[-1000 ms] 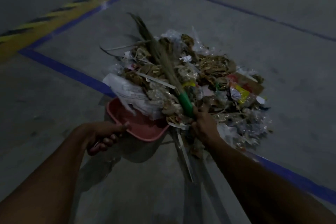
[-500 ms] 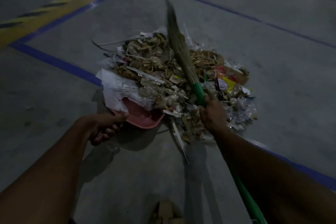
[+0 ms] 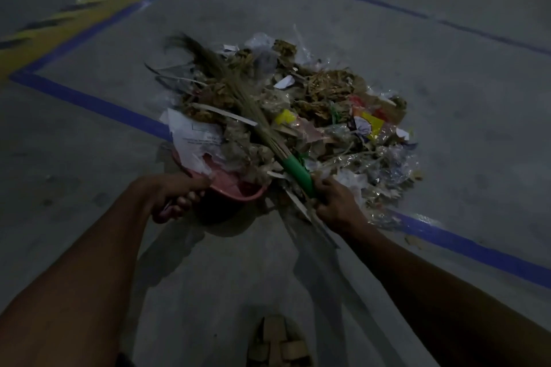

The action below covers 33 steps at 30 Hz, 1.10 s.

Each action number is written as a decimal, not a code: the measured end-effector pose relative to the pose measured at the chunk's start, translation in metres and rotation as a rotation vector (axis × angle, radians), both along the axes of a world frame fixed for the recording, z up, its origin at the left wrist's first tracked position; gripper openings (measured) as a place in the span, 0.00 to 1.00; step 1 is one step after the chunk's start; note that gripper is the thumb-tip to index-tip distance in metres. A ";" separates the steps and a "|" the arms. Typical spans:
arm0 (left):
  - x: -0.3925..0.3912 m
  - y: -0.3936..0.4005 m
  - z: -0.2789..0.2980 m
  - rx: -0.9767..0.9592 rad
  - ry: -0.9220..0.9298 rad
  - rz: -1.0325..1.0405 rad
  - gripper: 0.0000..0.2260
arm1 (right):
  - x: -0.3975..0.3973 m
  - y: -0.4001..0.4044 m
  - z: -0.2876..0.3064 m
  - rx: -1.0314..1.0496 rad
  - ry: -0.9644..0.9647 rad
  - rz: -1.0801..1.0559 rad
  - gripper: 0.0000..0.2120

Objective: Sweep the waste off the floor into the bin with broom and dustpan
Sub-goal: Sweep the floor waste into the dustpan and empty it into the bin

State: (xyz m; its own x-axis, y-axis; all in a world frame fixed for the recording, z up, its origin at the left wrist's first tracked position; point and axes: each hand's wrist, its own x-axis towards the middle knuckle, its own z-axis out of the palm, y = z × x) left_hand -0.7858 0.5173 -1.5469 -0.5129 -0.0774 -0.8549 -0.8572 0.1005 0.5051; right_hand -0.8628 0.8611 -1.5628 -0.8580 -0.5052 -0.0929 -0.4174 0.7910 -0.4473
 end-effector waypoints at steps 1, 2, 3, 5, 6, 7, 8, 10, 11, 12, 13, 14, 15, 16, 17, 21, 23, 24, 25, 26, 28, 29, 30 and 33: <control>0.001 -0.001 -0.001 0.006 -0.003 0.005 0.18 | 0.001 -0.001 0.002 -0.040 0.008 -0.014 0.21; 0.002 0.000 -0.001 0.008 -0.002 0.010 0.18 | 0.001 -0.002 0.006 -0.073 0.024 -0.041 0.22; 0.003 0.001 -0.002 0.007 0.002 0.012 0.19 | 0.000 -0.001 0.008 -0.092 0.047 -0.076 0.24; 0.005 0.003 -0.001 0.010 0.011 0.014 0.19 | -0.003 0.004 0.013 -0.096 0.114 -0.151 0.27; 0.007 0.005 0.001 0.016 0.015 0.012 0.19 | -0.007 0.007 0.015 -0.071 0.146 -0.194 0.28; 0.009 0.005 0.002 0.020 0.017 0.008 0.20 | -0.011 0.009 0.017 -0.023 0.172 -0.239 0.28; 0.011 0.006 0.003 0.019 0.017 -0.002 0.20 | -0.014 0.012 0.017 0.039 0.188 -0.281 0.29; 0.015 0.005 0.004 0.008 0.022 -0.021 0.21 | -0.020 0.017 0.016 0.160 0.203 -0.331 0.26; 0.016 0.005 0.003 0.006 0.025 -0.023 0.21 | -0.021 0.019 0.014 0.206 0.199 -0.334 0.24; 0.017 0.004 0.003 0.008 0.025 -0.024 0.21 | -0.020 0.021 0.012 0.242 0.186 -0.320 0.23; 0.017 0.004 0.002 0.014 0.024 -0.025 0.21 | -0.017 0.022 0.009 0.273 0.166 -0.291 0.23; 0.016 0.004 0.001 0.019 0.025 -0.025 0.21 | -0.014 0.023 0.005 0.296 0.151 -0.254 0.24; 0.015 0.002 0.000 0.020 0.024 -0.025 0.21 | -0.011 0.023 0.002 0.309 0.140 -0.222 0.25; 0.014 0.001 0.000 0.018 0.022 -0.025 0.21 | -0.008 0.023 0.000 0.311 0.135 -0.198 0.26; 0.012 -0.001 -0.001 0.018 0.018 -0.024 0.21 | -0.005 0.022 -0.001 0.307 0.131 -0.180 0.27; 0.010 -0.005 -0.004 0.019 -0.008 -0.036 0.20 | 0.001 0.022 -0.008 0.305 0.091 -0.130 0.31; 0.009 -0.005 -0.005 0.017 0.000 -0.029 0.20 | 0.008 0.024 -0.011 0.287 0.080 -0.126 0.32; 0.009 -0.004 -0.005 0.016 0.006 -0.027 0.20 | 0.011 0.024 -0.012 0.263 0.068 -0.120 0.33; 0.009 -0.003 -0.005 0.018 0.008 -0.029 0.20 | 0.015 0.024 -0.012 0.242 0.059 -0.112 0.33; 0.009 -0.002 -0.004 0.024 0.010 -0.031 0.20 | 0.018 0.024 -0.013 0.223 0.057 -0.104 0.33; 0.010 -0.001 -0.004 0.057 0.019 -0.014 0.20 | 0.023 0.026 -0.014 0.194 0.076 -0.076 0.32; 0.011 -0.001 -0.004 0.072 0.025 -0.005 0.20 | 0.024 0.027 -0.014 0.183 0.092 -0.061 0.31; 0.011 0.001 -0.004 0.079 0.032 -0.001 0.20 | 0.025 0.027 -0.013 0.179 0.108 -0.047 0.31; 0.011 0.009 -0.005 0.078 0.077 0.000 0.20 | 0.024 0.025 -0.010 0.187 0.137 -0.007 0.32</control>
